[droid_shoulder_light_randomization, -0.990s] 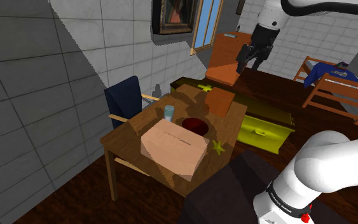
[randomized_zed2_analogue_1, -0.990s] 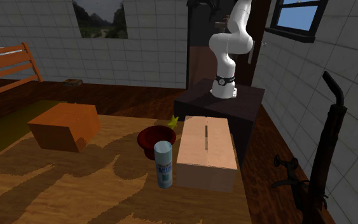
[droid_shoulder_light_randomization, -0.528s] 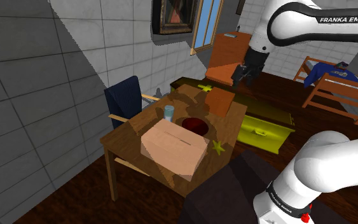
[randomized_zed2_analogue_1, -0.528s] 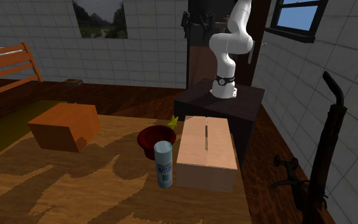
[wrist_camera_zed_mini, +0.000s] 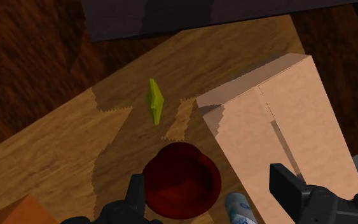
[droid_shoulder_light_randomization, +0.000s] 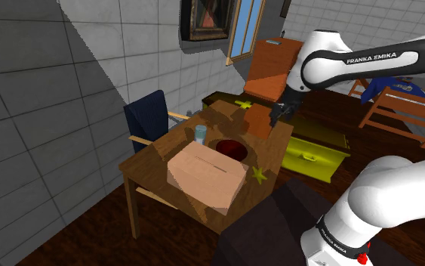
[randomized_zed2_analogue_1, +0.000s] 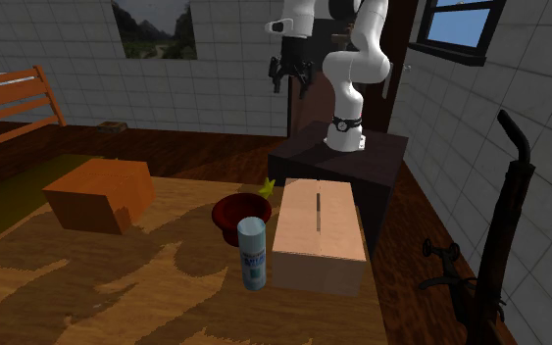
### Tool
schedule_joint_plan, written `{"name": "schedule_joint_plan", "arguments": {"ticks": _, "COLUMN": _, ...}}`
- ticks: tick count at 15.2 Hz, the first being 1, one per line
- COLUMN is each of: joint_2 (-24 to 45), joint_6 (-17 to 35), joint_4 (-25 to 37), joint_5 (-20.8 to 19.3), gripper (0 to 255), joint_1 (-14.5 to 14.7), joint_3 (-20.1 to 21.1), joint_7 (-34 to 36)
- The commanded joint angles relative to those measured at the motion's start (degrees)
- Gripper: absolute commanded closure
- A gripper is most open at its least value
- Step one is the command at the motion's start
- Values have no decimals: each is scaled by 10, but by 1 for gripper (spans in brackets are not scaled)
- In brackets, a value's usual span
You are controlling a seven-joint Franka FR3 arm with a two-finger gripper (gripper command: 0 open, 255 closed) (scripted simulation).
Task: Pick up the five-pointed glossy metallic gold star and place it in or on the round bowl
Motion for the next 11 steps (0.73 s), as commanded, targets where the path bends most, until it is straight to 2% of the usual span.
{"name": "schedule_joint_plan", "arguments": {"ticks": 1, "joint_2": 22, "joint_6": 45, "joint_4": -25, "joint_5": -5, "gripper": 0, "joint_1": -2, "joint_3": -13, "joint_7": -9}}
{"name": "schedule_joint_plan", "arguments": {"ticks": 7, "joint_2": 124, "joint_6": 180, "joint_4": -67, "joint_5": -13, "gripper": 0, "joint_1": -4, "joint_3": -59, "joint_7": -47}}
{"name": "schedule_joint_plan", "arguments": {"ticks": 11, "joint_2": 216, "joint_6": 275, "joint_4": -77, "joint_5": 2, "gripper": 0, "joint_1": 6, "joint_3": -93, "joint_7": -85}}
